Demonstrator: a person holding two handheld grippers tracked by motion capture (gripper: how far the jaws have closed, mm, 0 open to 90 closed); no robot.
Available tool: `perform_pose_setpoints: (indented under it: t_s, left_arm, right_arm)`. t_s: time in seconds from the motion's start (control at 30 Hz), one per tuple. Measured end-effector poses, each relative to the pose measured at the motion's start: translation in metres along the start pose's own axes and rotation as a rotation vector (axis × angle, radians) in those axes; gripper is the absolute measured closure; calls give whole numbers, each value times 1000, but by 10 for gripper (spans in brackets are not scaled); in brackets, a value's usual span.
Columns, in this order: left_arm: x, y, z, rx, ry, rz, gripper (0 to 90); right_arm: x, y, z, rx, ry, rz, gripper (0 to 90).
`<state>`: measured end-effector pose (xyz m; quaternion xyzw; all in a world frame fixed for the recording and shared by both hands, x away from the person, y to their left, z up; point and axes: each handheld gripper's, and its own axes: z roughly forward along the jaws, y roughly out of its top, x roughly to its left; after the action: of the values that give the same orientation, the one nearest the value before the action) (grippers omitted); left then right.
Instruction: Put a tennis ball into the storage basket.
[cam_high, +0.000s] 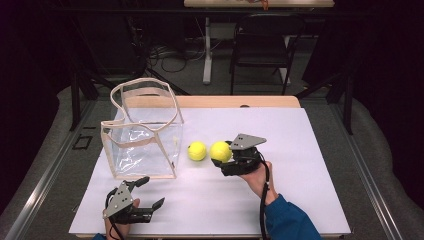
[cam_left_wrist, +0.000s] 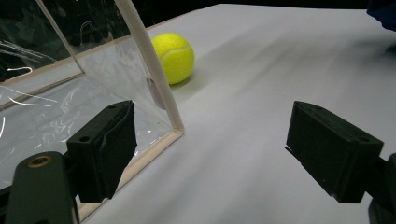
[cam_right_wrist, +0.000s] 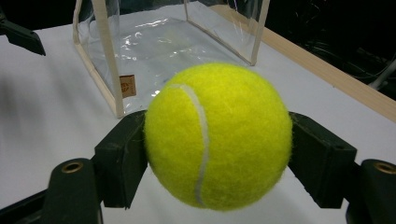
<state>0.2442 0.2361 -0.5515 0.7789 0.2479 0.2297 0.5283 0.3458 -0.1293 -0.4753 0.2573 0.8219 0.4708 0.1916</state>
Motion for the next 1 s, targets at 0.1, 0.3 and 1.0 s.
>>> perform_pose_setpoints:
  t_s: [0.1, 0.3, 1.0]
  left_arm:
    - [0, 0, 0, -2, 0, 0, 160]
    - [0, 0, 0, -2, -1, -1, 160]
    - [0, 0, 0, -2, -2, 0, 159]
  right_arm:
    - [0, 2, -1, -1, -1, -3, 257]
    - [-1, 5, -3, -7, 2, -2, 257]
    - [-5, 22, -5, -27, 9, -14, 257]
